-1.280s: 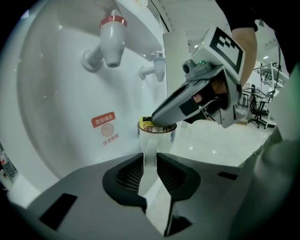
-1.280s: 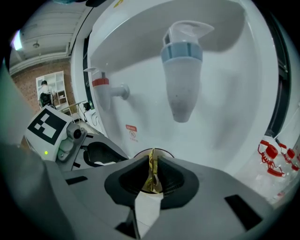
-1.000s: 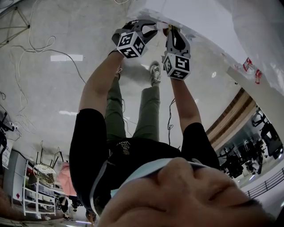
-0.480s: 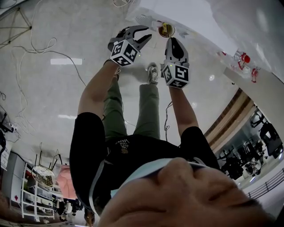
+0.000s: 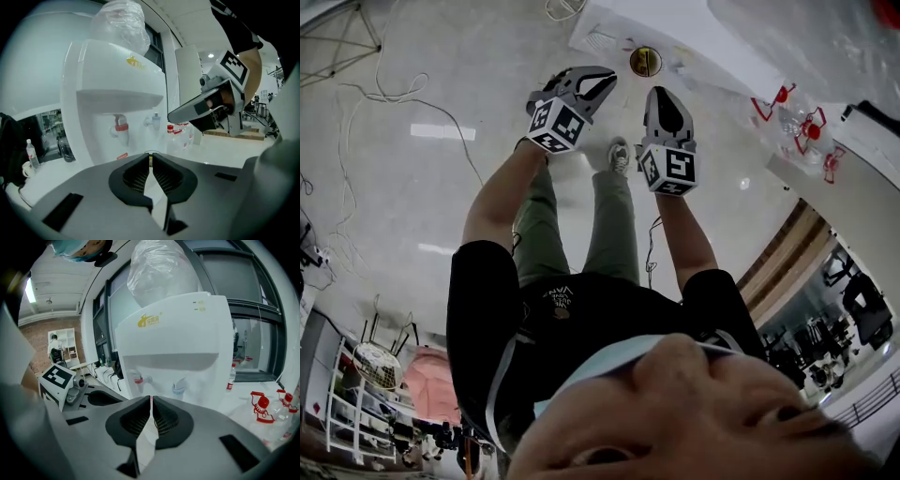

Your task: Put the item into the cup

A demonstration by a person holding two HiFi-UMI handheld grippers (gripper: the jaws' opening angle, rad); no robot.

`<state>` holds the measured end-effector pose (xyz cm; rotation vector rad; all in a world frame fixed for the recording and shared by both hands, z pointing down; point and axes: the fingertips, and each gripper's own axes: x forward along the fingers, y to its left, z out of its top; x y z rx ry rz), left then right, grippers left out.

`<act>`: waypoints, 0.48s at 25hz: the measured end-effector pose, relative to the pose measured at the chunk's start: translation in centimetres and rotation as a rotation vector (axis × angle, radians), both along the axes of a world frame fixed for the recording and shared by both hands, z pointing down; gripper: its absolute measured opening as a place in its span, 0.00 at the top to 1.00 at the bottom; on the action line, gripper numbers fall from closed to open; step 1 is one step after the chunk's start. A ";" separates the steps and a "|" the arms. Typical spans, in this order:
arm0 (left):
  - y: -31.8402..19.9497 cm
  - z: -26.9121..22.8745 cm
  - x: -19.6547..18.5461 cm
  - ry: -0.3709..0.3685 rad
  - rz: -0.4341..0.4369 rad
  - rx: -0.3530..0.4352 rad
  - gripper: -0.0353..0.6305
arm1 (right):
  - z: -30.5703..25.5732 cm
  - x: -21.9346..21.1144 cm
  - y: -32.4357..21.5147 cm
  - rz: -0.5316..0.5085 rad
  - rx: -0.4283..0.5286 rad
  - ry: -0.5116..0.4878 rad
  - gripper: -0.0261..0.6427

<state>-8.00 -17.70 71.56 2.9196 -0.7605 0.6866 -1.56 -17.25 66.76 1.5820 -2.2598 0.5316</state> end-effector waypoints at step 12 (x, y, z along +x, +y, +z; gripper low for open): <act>3.0 -8.9 2.0 0.054 -0.129 0.047 0.91 | -8.0 3.3 2.6 -0.068 0.065 -0.024 0.89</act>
